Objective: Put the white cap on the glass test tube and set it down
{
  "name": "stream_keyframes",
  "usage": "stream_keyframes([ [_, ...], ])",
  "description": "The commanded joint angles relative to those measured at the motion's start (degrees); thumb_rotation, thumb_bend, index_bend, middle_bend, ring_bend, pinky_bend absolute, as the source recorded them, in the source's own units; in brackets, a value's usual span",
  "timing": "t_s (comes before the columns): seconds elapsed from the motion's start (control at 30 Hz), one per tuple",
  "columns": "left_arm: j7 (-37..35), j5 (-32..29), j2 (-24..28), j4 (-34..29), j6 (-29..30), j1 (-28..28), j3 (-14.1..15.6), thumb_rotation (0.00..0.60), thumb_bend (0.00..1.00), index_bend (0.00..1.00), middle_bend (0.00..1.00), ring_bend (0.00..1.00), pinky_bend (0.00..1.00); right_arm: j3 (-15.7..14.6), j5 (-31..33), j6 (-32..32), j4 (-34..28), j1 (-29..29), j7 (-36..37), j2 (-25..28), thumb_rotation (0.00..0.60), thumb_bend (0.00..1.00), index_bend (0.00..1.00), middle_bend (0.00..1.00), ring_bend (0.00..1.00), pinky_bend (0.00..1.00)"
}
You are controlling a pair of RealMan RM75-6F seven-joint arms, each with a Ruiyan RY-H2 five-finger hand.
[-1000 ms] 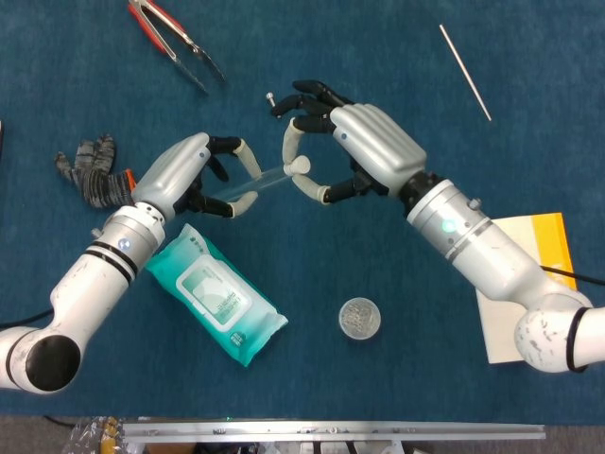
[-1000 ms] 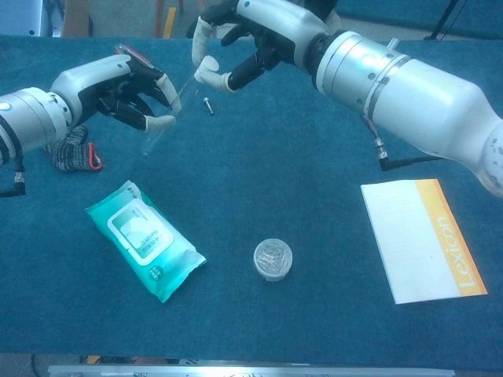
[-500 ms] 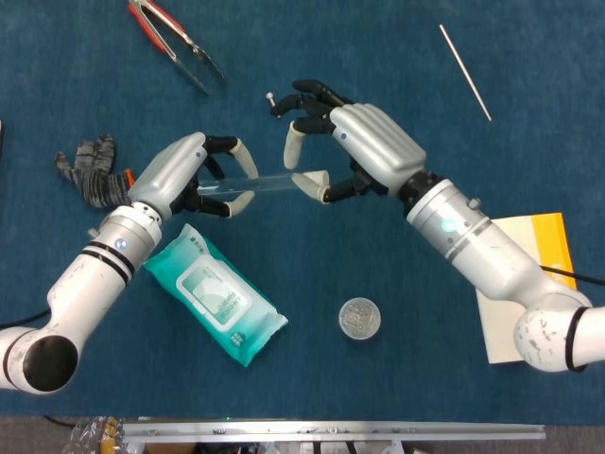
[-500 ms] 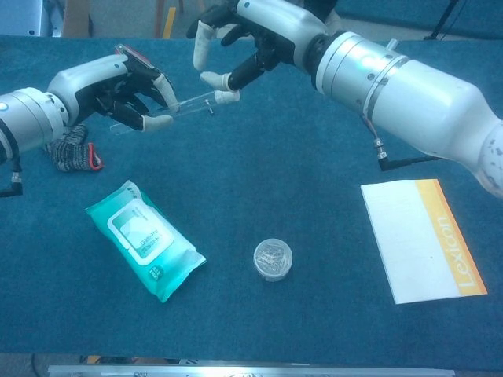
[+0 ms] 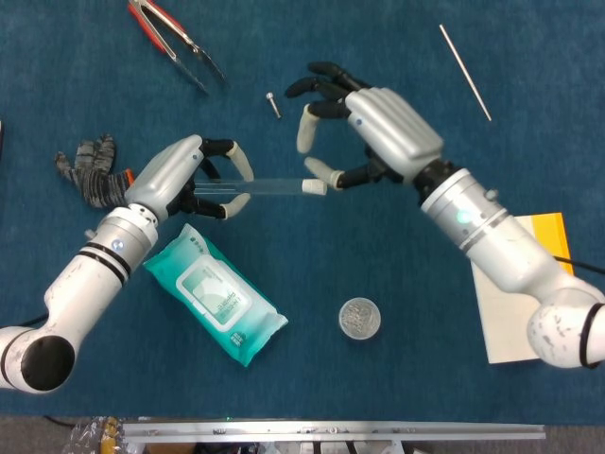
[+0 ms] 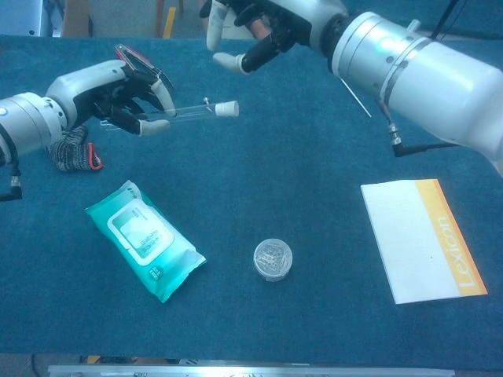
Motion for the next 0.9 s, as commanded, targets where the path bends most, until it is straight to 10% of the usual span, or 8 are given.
stream_keyframes([
  [0.03, 0.6, 1.0, -0.3, 0.8, 0.2, 0.3, 0.8, 0.600, 0.33, 0.58, 0.37, 0.24, 0.38, -0.1, 0.3, 0.6, -0.5, -0.8, -1.2, 2.3, 0.600, 0.31, 0.55, 0.24, 0.06, 0.18],
  [0.9, 6.0, 5.5, -13.9, 19.4, -0.2, 1.1, 6.8, 0.600, 0.33, 0.59, 0.39, 0.24, 0.38, -2.8, -1.3, 0.8, -7.5, -6.8, -1.7, 16.5, 0.600, 0.31, 0.55, 0.24, 0.06, 0.18],
])
